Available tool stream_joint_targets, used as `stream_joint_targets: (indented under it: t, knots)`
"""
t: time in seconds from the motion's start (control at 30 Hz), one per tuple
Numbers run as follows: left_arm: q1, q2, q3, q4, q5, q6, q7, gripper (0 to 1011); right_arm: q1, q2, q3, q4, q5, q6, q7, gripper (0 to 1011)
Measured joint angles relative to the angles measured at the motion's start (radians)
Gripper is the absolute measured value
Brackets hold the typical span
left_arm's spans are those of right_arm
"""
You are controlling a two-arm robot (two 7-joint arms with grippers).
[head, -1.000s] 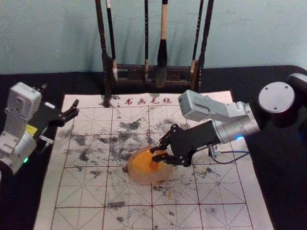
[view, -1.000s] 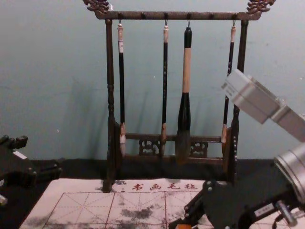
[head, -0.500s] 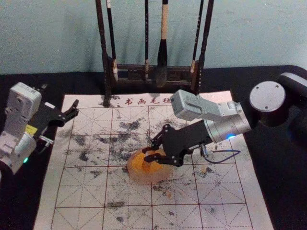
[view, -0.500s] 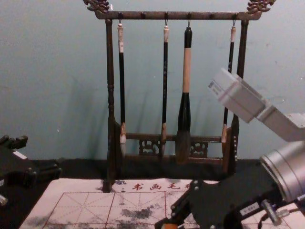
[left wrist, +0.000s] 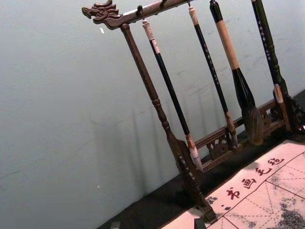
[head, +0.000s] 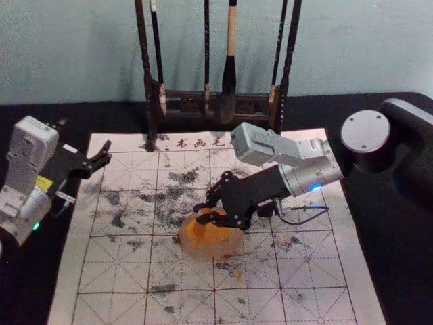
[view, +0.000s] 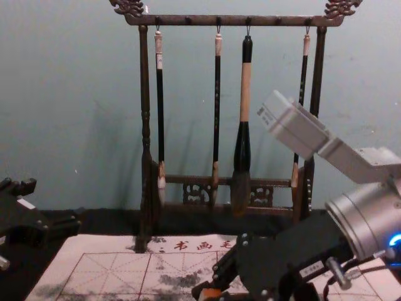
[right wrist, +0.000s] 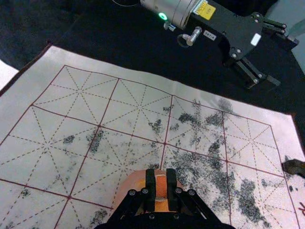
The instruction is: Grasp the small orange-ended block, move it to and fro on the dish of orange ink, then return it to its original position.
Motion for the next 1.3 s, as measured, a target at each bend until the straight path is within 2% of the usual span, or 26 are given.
stream_joint_targets:
  t: [0.37, 1.3]
  knots:
    - [0.000, 0.000, 0.000, 0.000, 0.000, 0.000, 0.000, 1001, 0.012, -0.013, 0.003, 0.035, -0.009, -0.006, -0.009, 132]
    - [0.000, 0.000, 0.000, 0.000, 0.000, 0.000, 0.000, 1001, -0.003, 0.026, 0.031, -0.006, -0.026, 0.013, -0.039, 132]
